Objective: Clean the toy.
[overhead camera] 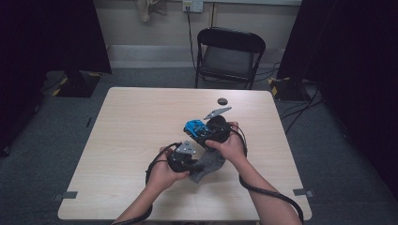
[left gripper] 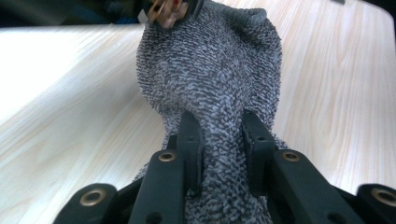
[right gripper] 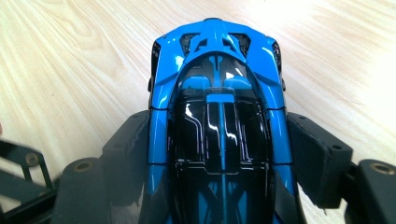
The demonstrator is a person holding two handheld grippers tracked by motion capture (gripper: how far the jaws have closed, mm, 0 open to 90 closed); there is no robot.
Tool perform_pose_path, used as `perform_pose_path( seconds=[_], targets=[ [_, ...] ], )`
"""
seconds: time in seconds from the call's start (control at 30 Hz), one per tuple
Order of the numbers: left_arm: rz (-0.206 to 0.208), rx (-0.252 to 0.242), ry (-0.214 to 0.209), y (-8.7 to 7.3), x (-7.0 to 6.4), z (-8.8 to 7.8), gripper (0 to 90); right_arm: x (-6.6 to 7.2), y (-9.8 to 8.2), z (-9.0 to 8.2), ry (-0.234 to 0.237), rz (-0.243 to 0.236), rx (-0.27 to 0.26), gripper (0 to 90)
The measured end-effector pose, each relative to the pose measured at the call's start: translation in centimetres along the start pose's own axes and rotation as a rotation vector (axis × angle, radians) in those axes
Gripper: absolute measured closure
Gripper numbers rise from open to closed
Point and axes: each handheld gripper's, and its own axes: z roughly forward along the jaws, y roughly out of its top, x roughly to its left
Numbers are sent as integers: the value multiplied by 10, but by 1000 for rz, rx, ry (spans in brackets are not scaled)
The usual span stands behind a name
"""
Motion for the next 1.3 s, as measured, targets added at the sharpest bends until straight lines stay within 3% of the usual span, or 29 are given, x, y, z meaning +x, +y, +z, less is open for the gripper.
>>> perform_pose_path(
  seconds=[0.1,0.17,0.27,0.43,0.63,0.9,1.03,1.3],
  targets=[
    [7,6,24,0,3,-8,734,-4,0,-7,-7,3,-7,288],
    [-12,4,45,-2,11,-17,734,-6,0,-9,-11,6,-8,288],
    [-24,32,151,-9,31,-36,733,-10,-3,-15,-16,8,-8,288],
    [-111,8,235,-17,58,-55,734,-9,-6,-17,-10,0,-7,288],
    [-155,-12,320,-15,74,-59,734,1,-4,-15,13,-20,-13,289],
    [-181,-63,318,-9,77,-48,734,15,-2,-12,35,-48,-17,288],
    [-163,-89,290,-3,69,-44,734,18,-3,-7,41,-56,-8,289],
    [-127,-73,263,-1,63,-40,735,16,-7,-3,46,-36,-11,289]
  ],
)
